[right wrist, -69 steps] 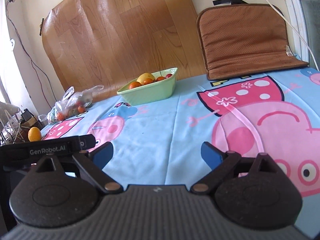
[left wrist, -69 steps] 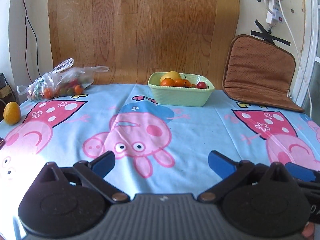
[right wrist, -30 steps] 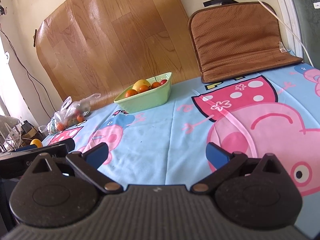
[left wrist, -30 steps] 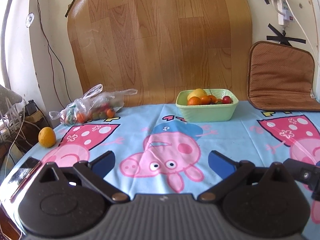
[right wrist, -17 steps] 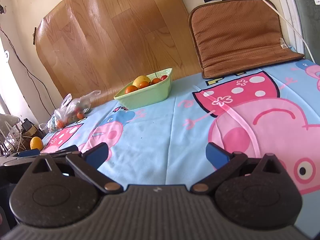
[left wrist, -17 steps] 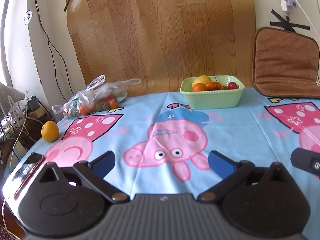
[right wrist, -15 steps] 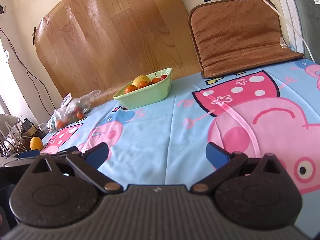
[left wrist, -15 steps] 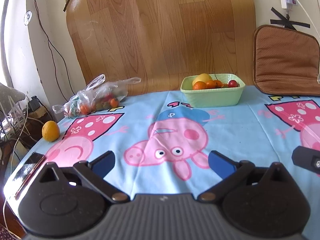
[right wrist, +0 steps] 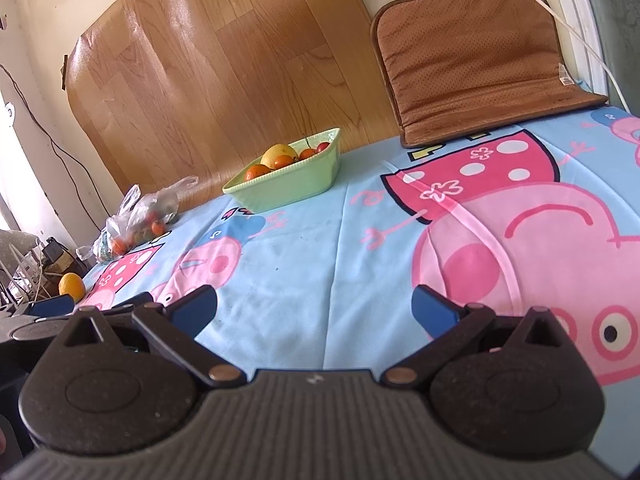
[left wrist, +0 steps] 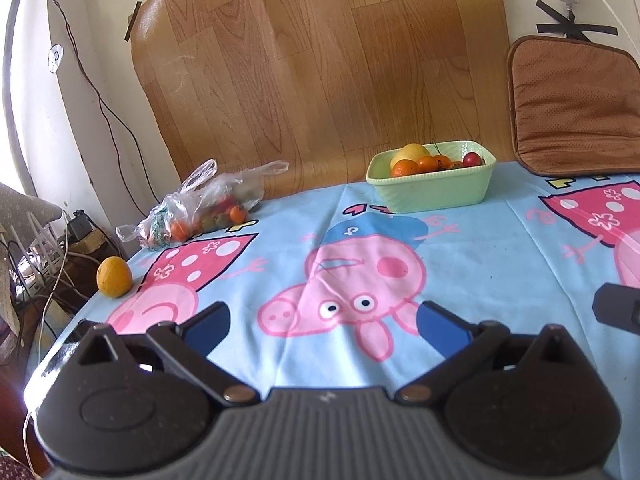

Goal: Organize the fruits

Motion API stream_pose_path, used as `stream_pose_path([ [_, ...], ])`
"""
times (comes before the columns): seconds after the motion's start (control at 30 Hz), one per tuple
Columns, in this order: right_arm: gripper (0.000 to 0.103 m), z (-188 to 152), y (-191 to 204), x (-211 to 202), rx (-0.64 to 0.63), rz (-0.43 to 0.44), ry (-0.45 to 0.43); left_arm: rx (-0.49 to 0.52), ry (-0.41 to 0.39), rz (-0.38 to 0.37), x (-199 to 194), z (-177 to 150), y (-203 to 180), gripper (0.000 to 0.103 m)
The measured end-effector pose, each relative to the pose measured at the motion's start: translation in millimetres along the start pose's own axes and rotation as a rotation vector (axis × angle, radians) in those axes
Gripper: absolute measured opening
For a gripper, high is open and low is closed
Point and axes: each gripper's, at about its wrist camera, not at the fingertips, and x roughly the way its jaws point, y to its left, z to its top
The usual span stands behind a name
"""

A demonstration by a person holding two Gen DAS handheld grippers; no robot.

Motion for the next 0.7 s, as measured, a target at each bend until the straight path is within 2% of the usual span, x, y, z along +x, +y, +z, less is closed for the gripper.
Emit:
stream_pose_path([
  [0.7, 0.103, -0.8, -5.0, 0.9, 0.017, 0.006, 0.009, 0.028, 0.031, -0.029, 3.4, -2.7, -8.6, 0.103],
])
